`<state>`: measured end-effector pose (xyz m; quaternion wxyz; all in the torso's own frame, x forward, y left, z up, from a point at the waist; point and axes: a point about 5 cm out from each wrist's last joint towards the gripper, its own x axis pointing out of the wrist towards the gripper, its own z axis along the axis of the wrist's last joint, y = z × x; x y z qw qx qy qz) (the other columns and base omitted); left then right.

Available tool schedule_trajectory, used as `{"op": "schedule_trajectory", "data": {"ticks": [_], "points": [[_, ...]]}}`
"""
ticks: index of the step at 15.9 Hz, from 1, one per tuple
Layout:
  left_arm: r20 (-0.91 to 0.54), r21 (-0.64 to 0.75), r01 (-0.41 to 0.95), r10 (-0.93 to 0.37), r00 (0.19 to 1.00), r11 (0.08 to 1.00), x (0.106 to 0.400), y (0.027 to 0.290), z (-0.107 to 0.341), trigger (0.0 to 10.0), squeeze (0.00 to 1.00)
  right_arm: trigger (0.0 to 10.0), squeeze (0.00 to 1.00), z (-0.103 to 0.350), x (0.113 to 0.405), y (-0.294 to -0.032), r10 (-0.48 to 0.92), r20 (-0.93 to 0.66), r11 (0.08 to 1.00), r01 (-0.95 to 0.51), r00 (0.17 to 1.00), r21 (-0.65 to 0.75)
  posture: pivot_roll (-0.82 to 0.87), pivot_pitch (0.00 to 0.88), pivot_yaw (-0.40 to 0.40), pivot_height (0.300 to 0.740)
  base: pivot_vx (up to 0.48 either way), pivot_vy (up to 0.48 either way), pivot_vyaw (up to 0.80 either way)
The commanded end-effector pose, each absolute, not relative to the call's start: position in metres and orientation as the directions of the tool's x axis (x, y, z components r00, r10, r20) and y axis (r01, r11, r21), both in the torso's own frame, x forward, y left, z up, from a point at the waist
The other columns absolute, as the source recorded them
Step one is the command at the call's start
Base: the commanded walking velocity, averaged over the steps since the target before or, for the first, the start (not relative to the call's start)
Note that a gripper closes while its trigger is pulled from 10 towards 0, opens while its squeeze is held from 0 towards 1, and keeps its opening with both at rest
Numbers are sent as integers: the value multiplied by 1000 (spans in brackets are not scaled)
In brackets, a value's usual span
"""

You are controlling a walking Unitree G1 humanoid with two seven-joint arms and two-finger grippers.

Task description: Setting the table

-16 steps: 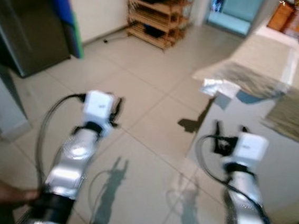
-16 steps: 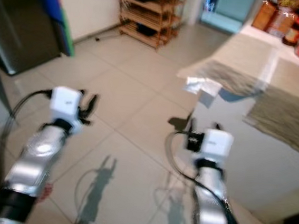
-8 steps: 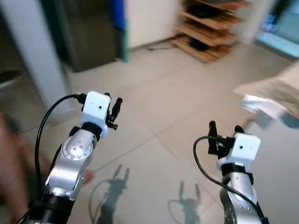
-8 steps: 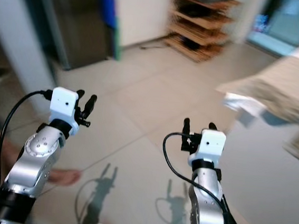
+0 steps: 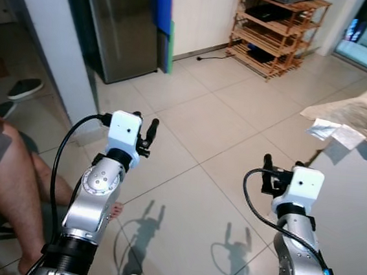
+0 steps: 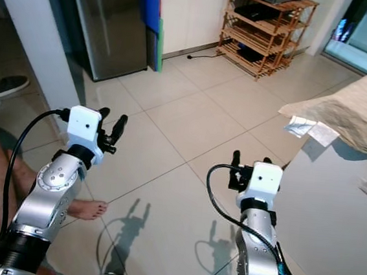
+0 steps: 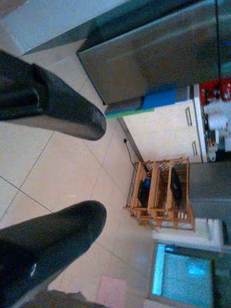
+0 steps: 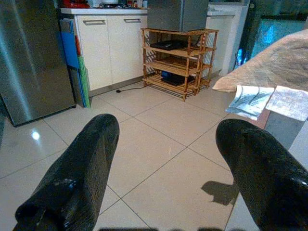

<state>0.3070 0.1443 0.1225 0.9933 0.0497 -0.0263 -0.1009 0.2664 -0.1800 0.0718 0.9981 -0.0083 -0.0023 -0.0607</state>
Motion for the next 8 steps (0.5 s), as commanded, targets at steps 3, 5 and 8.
{"op": "schedule_trajectory", "data": {"ticks": [3,5,8], "points": [[29,80,159,-162,986,984,310,153,121,10000,1000,10000,0,73,269,-182,-134,1,990,134,991,-42,46,0,-20,740,0,0,0],[1,-104,69,-69,998,992,311,162,114,10000,1000,10000,0,75,270,-181,-130,10,991,131,991,-28,45,0,-23,740,0,0,0],[-41,-68,28,-30,999,997,307,174,103,10000,1000,10000,0,74,269,-185,-150,3,989,150,989,12,51,0,-32,740,0,0,0]]}}
